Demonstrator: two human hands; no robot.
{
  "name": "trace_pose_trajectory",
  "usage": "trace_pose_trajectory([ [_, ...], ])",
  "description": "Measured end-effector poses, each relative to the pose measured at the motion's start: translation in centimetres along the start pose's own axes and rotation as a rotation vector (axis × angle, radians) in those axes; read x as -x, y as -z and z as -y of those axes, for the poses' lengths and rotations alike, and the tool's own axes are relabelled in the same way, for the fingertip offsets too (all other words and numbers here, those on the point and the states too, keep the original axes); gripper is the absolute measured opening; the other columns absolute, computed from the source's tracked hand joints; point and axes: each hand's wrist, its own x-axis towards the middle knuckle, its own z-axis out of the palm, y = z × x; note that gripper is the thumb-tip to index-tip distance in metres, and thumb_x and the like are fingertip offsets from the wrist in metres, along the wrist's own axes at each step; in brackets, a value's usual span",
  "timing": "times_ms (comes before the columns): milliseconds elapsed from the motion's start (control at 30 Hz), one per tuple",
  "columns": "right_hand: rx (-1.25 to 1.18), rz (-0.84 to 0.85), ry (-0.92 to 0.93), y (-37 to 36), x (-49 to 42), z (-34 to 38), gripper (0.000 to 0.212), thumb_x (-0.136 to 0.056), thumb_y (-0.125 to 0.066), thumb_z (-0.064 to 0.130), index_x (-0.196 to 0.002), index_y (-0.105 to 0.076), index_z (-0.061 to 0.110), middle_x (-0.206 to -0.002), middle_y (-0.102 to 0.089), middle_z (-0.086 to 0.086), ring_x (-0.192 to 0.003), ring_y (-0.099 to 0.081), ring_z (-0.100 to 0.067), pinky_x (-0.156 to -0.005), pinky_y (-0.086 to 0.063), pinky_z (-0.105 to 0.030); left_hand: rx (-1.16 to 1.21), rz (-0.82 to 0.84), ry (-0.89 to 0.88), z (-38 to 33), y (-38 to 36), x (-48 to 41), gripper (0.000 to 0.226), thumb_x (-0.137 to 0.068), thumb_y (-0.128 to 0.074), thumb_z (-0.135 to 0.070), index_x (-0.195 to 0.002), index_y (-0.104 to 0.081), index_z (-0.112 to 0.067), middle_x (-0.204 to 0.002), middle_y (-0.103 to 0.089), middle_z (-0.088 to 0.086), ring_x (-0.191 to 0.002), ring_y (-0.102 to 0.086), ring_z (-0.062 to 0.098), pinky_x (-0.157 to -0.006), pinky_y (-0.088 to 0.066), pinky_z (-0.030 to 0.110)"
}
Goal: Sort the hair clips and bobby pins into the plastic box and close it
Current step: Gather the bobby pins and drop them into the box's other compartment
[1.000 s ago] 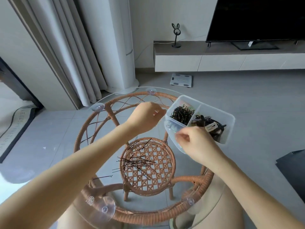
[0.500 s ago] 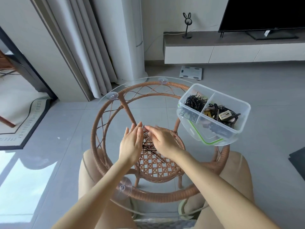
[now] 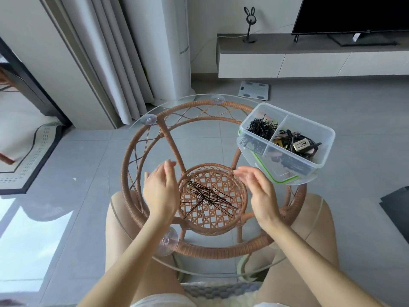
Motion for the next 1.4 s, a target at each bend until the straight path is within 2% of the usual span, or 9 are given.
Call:
trace_pose_trajectory([
  [167, 0.11, -0.092, 0.015, -3.7, 1.0, -0.3, 0.03, -0.095, -0.035, 0.022, -0.106, -0.061, 0.012, -0.108, -0.065, 0.001, -0.105, -0.058, -0.008, -0.092, -0.043, -0.016, -0.169, 0.113, -0.093, 1.9, -2.3, 2.6, 0.069, -0.091, -0.007, -0.048, -0.125, -0.058, -0.017, -0.143, -0.045, 0.001, -0.143, -0.022, 0.02, -0.119, -0.003, 0.034],
  [367, -0.004, -0.326, 0.016, -7.6, 1.3, 0.9, 0.031, -0.089, -0.034, 0.016, -0.093, -0.062, 0.004, -0.091, -0.067, -0.005, -0.087, -0.059, -0.007, -0.076, -0.041, -0.008, 0.145, 0.079, 0.014, -1.4, -4.8, 2.3, 0.046, -0.1, -0.021, -0.033, -0.115, -0.061, -0.018, -0.118, -0.066, 0.002, -0.118, -0.054, 0.018, -0.098, -0.038, 0.028],
  [433, -0.109, -0.354, -0.036, -8.2, 1.2, 1.3, 0.027, -0.093, -0.035, 0.011, -0.092, -0.061, 0.002, -0.092, -0.067, -0.011, -0.086, -0.06, -0.012, -0.077, -0.046, -0.015, 0.323, 0.004, 0.083, -1.8, -5.3, 2.4, 0.045, -0.099, -0.024, -0.034, -0.107, -0.065, -0.016, -0.108, -0.069, 0.001, -0.105, -0.061, 0.017, -0.087, -0.042, 0.025],
  [600, -0.393, -0.274, -0.17, -6.6, 1.1, 2.2, 0.028, -0.097, -0.035, 0.003, -0.085, -0.06, 0.01, -0.092, -0.064, -0.012, -0.091, -0.061, -0.022, -0.087, -0.048, -0.035, 0.642, 0.082, 0.209, -1.8, -4.0, 1.3, 0.031, -0.097, -0.036, -0.02, -0.102, -0.065, -0.013, -0.108, -0.067, 0.004, -0.105, -0.06, 0.014, -0.096, -0.045, 0.027],
  [700, 0.118, -0.159, -0.146, -3.4, 1.5, 2.6, 0.02, -0.096, -0.043, 0.027, -0.095, -0.06, 0.018, -0.101, -0.064, -0.001, -0.099, -0.06, -0.017, -0.091, -0.048, -0.033, 0.444, 0.319, 0.044, -1.0, -0.5, -0.4, 0.023, -0.093, -0.046, -0.019, -0.108, -0.063, -0.018, -0.116, -0.063, 0.0, -0.098, -0.058, 0.001, -0.083, -0.043, 0.004],
  [800, 0.823, 0.13, -0.131, -1.8, 2.6, 3.1, 0.075, -0.073, -0.042, 0.075, -0.116, -0.055, 0.016, -0.112, -0.056, 0.001, -0.107, -0.051, -0.016, -0.092, -0.045, -0.034, -0.245, 0.674, -0.316, -0.1, 2.2, -2.4, 0.058, -0.074, -0.055, -0.043, -0.13, -0.048, -0.029, -0.141, -0.044, -0.006, -0.127, -0.04, 0.012, -0.109, -0.033, 0.031],
  [900, 1.194, 0.269, -0.032, -3.2, 3.6, 3.4, 0.112, -0.049, -0.032, 0.092, -0.124, -0.048, 0.011, -0.119, -0.052, -0.005, -0.11, -0.047, -0.022, -0.093, -0.042, -0.037, -0.751, 0.892, -0.632, -0.5, 2.4, -2.8, 0.09, -0.071, -0.068, -0.048, -0.144, -0.018, -0.033, -0.153, -0.021, -0.004, -0.139, -0.019, 0.019, -0.115, -0.02, 0.041],
  [1100, 1.06, 0.233, 0.047, -5.7, 2.2, 3.5, 0.068, -0.076, -0.061, 0.055, -0.124, -0.053, 0.008, -0.123, -0.052, -0.008, -0.115, -0.043, -0.023, -0.097, -0.037, -0.031, -0.815, 0.914, -0.777, -2.1, 1.2, -4.3, 0.077, -0.076, -0.067, -0.044, -0.142, -0.031, -0.025, -0.144, -0.034, -0.002, -0.131, -0.032, 0.018, -0.109, -0.029, 0.031],
  [1400, 1.218, 0.439, 0.213, -5.4, 0.3, 4.2, 0.025, -0.091, -0.043, -0.002, -0.112, -0.058, -0.002, -0.113, -0.061, -0.018, -0.104, -0.053, -0.029, -0.091, -0.044, -0.033, -0.782, 0.983, -0.771, -2.6, 0.3, -5.6, 0.041, -0.084, -0.063, -0.03, -0.122, -0.053, -0.018, -0.12, -0.056, -0.001, -0.11, -0.053, 0.02, -0.095, -0.043, 0.031],
])
